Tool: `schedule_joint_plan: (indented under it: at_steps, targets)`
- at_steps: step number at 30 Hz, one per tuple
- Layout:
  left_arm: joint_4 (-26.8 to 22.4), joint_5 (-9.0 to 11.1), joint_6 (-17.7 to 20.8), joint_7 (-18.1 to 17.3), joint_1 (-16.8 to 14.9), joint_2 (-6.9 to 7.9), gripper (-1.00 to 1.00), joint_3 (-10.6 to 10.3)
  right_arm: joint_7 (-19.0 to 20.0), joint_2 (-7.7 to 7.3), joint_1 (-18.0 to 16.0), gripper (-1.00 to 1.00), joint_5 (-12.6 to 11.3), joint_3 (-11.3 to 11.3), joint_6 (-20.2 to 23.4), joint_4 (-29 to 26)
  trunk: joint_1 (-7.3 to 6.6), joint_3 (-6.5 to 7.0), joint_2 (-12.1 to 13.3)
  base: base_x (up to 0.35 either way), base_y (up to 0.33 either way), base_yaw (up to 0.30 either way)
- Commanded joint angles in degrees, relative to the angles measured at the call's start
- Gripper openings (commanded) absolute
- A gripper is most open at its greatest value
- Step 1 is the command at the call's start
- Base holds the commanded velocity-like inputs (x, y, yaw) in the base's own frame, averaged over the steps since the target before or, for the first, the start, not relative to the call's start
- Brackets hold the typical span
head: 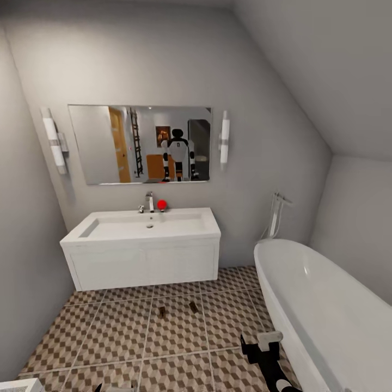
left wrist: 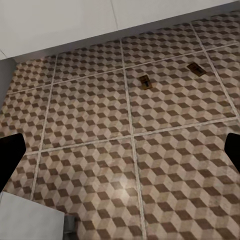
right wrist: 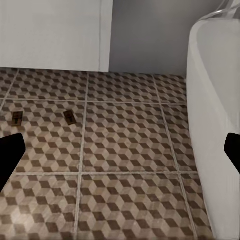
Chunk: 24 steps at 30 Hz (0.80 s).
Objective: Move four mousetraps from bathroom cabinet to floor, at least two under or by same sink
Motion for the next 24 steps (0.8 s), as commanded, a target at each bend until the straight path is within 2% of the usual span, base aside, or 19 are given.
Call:
schedule_joint_plan:
  at_steps: [1,24]
  targets:
    - [0.2,0.2,-0.3,0.3,-0.1,-0.06,1.00,-0.5,-0.6,0.00,0.0,1.00,0.4,0.4,0.0,0.1,0.02,-0.12,-0.1,0.000,0.000,0.000]
    - [0.2,0.2,-0.3,0.3,0.2,-0.13,1.00,-0.5,-0.6,0.00,-0.1,1.00,0.4,0.4,0.2,0.1,0.02,-2.25,-0.1,0.000,0.000,0.000]
